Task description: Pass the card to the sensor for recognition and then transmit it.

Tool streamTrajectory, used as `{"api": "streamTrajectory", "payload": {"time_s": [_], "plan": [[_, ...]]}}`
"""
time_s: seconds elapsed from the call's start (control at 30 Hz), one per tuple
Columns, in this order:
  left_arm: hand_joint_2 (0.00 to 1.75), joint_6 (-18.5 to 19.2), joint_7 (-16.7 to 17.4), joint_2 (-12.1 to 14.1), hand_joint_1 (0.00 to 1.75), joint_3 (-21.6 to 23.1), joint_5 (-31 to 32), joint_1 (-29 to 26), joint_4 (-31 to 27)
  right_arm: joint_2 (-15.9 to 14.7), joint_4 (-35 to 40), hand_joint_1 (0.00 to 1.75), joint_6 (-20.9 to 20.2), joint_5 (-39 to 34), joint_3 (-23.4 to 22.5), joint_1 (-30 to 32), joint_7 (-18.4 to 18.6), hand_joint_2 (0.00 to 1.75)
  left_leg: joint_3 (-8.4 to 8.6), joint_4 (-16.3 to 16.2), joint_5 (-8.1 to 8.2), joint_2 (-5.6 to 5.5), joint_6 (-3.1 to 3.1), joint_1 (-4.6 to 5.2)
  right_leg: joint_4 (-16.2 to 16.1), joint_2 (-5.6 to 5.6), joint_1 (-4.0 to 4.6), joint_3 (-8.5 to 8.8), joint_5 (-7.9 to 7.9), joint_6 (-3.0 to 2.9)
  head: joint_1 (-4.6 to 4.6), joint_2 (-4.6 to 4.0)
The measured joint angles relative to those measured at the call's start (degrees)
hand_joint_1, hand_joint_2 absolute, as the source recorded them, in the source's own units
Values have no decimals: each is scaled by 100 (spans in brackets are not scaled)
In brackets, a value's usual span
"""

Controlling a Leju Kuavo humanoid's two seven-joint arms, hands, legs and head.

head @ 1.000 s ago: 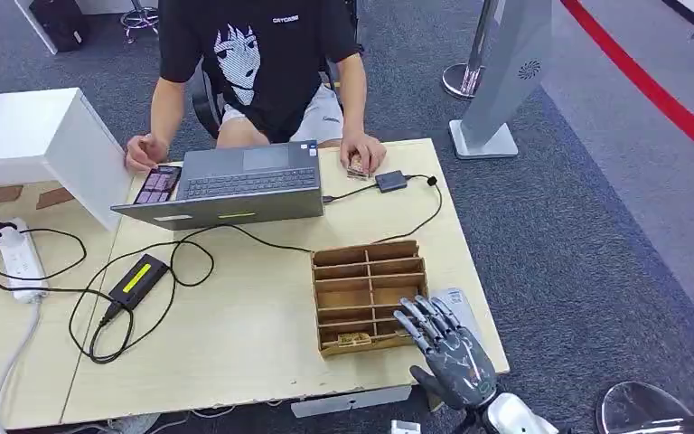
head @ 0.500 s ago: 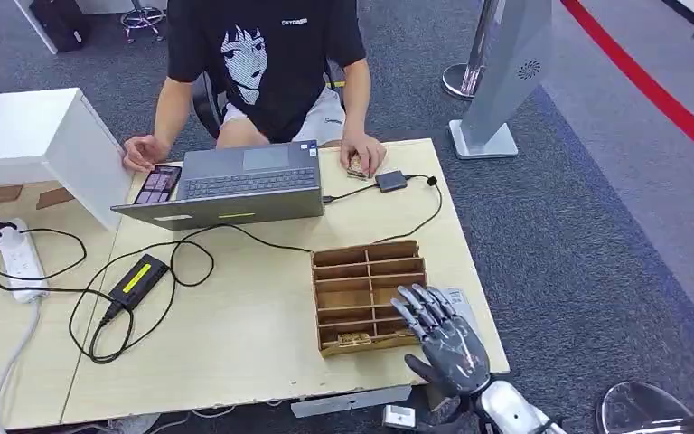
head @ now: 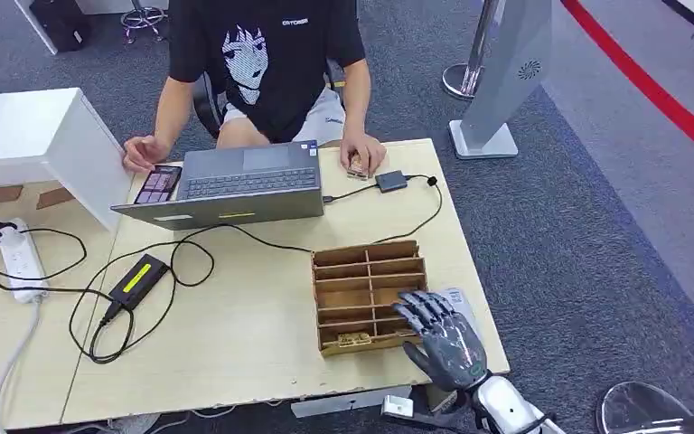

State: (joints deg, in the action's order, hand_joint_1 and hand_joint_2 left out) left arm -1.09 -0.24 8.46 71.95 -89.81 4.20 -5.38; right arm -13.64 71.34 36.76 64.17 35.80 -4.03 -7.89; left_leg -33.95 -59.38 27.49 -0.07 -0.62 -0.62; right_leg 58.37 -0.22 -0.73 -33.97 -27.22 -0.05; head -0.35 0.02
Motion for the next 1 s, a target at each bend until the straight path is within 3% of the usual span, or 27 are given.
{"api": "streamTrajectory", "payload": {"time_s": [0.33,0.63,1.0], "plan": [[175,0,0,0,0,52,-17,2,0,105,-151,168,17,127,-98,-96,-35,175,4,0,0,3,0,0,0,1,0,3,0,0,0,0],[175,0,-2,0,0,96,-17,4,0,153,-59,164,35,363,-199,-55,-77,175,8,0,0,3,0,1,-1,2,0,7,0,0,0,-2],[175,0,-4,4,0,157,-17,5,0,223,632,166,35,702,-562,15,-332,175,8,0,0,4,0,0,1,2,0,6,0,0,0,-2]]}}
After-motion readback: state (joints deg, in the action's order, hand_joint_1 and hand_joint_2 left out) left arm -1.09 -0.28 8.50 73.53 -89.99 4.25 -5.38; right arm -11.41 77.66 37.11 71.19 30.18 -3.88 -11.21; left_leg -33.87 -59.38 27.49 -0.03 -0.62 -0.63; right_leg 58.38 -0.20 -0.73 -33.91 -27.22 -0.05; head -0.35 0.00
